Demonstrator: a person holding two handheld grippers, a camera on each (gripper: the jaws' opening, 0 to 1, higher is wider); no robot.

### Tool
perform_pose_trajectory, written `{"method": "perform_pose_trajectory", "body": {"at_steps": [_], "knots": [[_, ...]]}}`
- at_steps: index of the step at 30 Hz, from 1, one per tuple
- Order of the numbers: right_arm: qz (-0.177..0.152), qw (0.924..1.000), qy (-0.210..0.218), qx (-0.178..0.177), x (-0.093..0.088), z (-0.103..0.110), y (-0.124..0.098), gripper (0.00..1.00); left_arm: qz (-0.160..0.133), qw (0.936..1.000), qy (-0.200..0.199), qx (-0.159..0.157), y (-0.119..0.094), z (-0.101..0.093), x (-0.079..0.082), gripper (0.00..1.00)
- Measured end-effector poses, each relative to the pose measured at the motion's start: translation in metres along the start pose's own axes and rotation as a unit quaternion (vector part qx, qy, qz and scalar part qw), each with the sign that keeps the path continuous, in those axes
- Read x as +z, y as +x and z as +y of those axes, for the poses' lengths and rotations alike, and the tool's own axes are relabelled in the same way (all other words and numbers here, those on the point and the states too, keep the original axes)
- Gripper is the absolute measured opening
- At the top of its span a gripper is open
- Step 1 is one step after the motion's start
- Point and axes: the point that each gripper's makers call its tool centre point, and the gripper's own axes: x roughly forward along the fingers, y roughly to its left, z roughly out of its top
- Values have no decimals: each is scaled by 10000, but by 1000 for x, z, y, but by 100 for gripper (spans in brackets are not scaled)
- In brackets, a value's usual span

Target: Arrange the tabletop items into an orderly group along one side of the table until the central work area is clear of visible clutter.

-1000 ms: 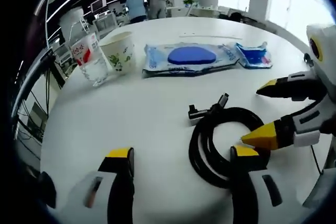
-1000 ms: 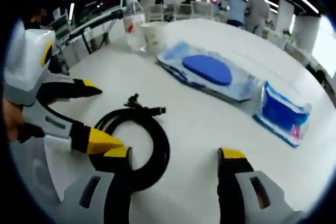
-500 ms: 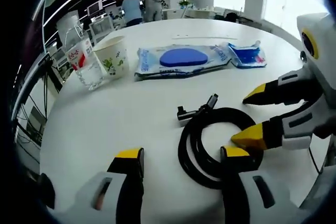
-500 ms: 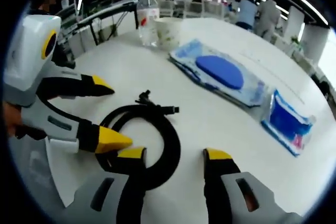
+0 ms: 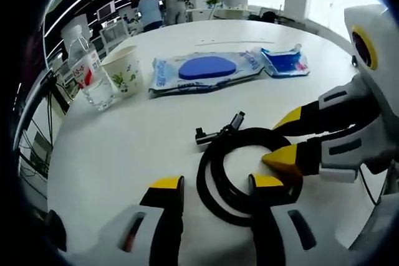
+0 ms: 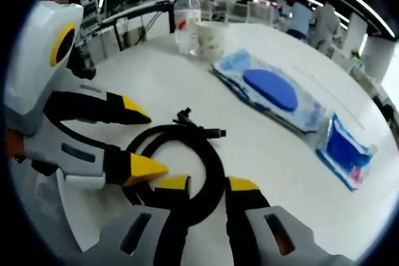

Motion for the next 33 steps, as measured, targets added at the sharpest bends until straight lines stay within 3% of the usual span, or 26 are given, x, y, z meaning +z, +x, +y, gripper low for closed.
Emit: {"method": "perform_pose_trajectory", "body": {"at_steps": [4, 13, 16, 21, 33], "knots": [[105, 9999, -102, 8, -1, -1, -1, 11, 48, 9998, 146, -105, 0, -5, 1, 33], [260, 9995, -155, -84, -2, 2, -1, 7, 135, 9997, 151, -106, 3, -5, 0, 30], [270, 9977, -534, -309, 0, -3, -4, 5, 108, 9996, 219, -129, 3, -5, 0, 23], [194, 9993, -244, -224, -2, 0, -4, 5, 221, 9994, 227, -125, 2, -4, -2, 19], [241, 9996, -124, -122, -5, 6, -5, 4, 397, 9989, 239, -6, 0, -2, -5, 15]]}}
